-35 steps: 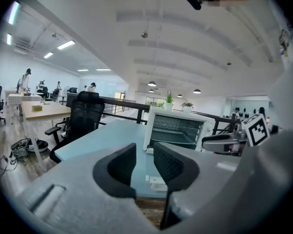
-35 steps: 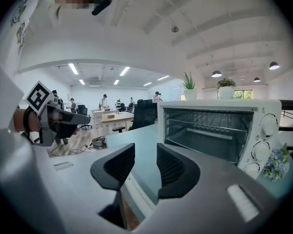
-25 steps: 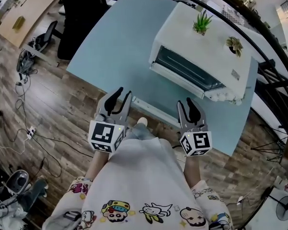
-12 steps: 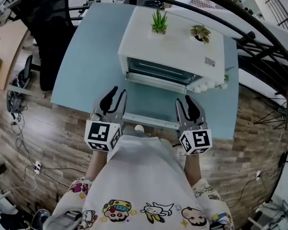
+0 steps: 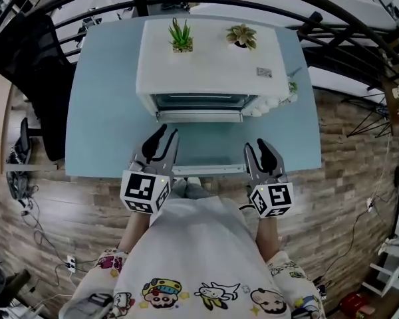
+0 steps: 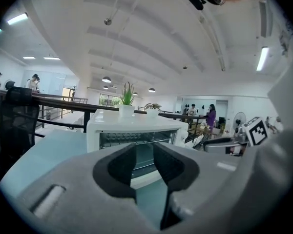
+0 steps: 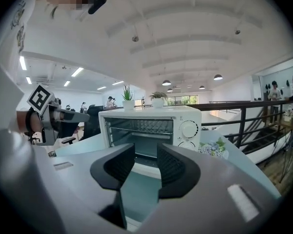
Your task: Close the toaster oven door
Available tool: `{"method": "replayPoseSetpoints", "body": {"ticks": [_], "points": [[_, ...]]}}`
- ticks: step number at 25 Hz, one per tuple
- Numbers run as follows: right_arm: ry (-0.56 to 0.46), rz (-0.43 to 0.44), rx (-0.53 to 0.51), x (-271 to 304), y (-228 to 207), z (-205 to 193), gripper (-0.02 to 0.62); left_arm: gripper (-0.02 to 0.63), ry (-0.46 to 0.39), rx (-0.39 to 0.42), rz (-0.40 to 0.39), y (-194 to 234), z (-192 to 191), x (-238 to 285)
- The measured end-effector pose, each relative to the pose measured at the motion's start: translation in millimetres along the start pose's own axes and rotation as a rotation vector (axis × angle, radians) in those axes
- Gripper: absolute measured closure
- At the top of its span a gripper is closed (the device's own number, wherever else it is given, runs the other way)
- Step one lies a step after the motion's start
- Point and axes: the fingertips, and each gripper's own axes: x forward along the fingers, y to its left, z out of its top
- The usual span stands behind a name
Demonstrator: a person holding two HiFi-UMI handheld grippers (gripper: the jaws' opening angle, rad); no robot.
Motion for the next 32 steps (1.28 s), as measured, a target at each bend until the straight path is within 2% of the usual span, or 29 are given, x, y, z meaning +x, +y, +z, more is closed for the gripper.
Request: {"method": "replayPoseSetpoints", "body": {"ticks": [11,22,32], "points": [[0.065,-0.036,0.037,-8,4,-30,0.456,0.503,0.040,-0.009,-0.067,-10,-17,2],[0.159,-0.065,0.075,-22,4,-81,0.456,0.503,0.088,-0.015,-0.130,-34,-44,8],[0.290,-0.030,0.069,-33,21,-139,0.445,0.503,0.121,-0.017,-0.177,-54,-63,10]]}}
